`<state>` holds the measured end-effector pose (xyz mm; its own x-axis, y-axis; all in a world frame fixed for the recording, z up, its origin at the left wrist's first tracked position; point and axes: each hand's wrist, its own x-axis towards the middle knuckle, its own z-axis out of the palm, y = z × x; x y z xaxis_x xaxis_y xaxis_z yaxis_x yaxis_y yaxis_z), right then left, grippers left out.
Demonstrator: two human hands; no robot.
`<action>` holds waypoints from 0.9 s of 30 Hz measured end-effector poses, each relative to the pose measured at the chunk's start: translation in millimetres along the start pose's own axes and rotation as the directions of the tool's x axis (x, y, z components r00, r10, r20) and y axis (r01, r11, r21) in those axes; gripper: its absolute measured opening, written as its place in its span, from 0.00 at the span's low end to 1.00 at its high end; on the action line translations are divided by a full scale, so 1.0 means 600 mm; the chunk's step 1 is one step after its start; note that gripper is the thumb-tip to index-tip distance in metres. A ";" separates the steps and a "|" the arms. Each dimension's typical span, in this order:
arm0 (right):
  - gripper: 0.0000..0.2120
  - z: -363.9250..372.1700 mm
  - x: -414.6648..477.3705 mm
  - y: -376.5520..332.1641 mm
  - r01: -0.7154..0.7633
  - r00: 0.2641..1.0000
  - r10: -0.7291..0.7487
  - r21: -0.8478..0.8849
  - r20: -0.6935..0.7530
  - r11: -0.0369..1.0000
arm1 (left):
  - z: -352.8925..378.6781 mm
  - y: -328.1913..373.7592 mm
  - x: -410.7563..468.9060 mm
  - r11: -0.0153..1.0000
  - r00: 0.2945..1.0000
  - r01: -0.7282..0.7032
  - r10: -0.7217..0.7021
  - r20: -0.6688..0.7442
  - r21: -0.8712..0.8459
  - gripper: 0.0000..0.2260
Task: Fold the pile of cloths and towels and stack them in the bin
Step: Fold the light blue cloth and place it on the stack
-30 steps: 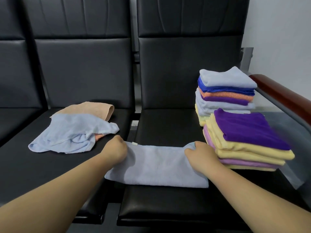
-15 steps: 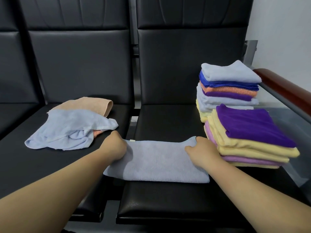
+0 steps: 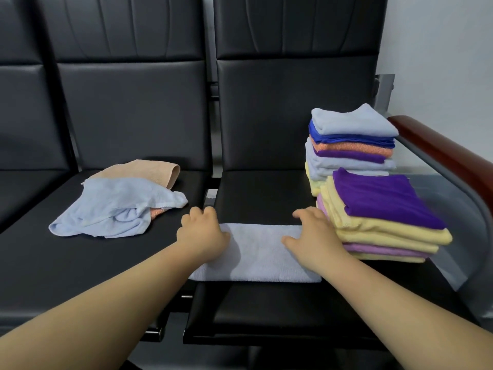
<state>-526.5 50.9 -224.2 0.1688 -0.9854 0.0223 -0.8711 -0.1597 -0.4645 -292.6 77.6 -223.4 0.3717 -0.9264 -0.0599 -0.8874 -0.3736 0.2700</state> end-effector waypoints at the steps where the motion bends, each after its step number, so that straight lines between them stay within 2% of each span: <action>1: 0.22 -0.001 0.000 0.000 0.050 0.999 -0.049 -0.048 0.009 0.998 | 0.004 0.007 -0.006 0.999 1.000 -0.029 0.028 0.014 0.027 0.15; 3: 0.14 -0.003 -0.005 -0.006 0.123 0.986 -0.111 -0.102 0.122 0.987 | 0.016 0.023 -0.020 0.996 0.995 -0.071 0.068 0.069 0.050 0.12; 6: 0.08 -0.001 -0.009 -0.009 0.208 0.955 -0.158 -0.187 0.253 0.960 | 0.033 0.044 -0.038 0.996 0.990 -0.070 0.063 0.127 0.052 0.13; 12: 0.02 -0.005 -0.023 -0.010 0.203 0.952 -0.134 -0.238 0.276 0.950 | 0.039 0.064 -0.038 0.998 0.986 -0.060 0.055 0.157 0.032 0.14; 17: 0.02 -0.014 -0.054 -0.014 0.191 0.939 -0.117 -0.208 0.324 0.959 | 0.054 0.085 -0.028 0.968 0.952 -0.201 0.158 0.261 0.147 0.25; 20: 0.02 -0.021 -0.064 -0.007 0.224 0.919 -0.169 -0.119 0.357 0.967 | 0.057 0.093 -0.012 0.915 0.904 -0.374 0.324 0.278 0.150 0.21; 23: 0.02 -0.027 -0.063 0.004 0.259 0.894 -0.226 -0.035 0.388 0.965 | 0.058 0.090 0.014 0.835 0.809 -0.547 0.509 0.292 0.061 0.19; 25: 0.03 -0.028 -0.059 0.011 0.276 0.891 -0.250 -0.016 0.379 0.961 | 0.061 0.087 0.028 0.779 0.745 -0.627 0.586 0.317 0.033 0.21; 27: 0.03 -0.025 -0.055 0.017 0.275 0.894 -0.257 0.002 0.368 0.961 | 0.066 0.084 0.036 0.750 0.718 -0.661 0.622 0.312 0.026 0.22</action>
<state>-547.8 80.7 -216.5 0.5440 -0.8181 -0.1866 -0.7901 -0.4245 -0.4421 -340.1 36.8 -249.4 -0.3698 -0.9124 -0.1754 -0.9184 0.3304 0.2174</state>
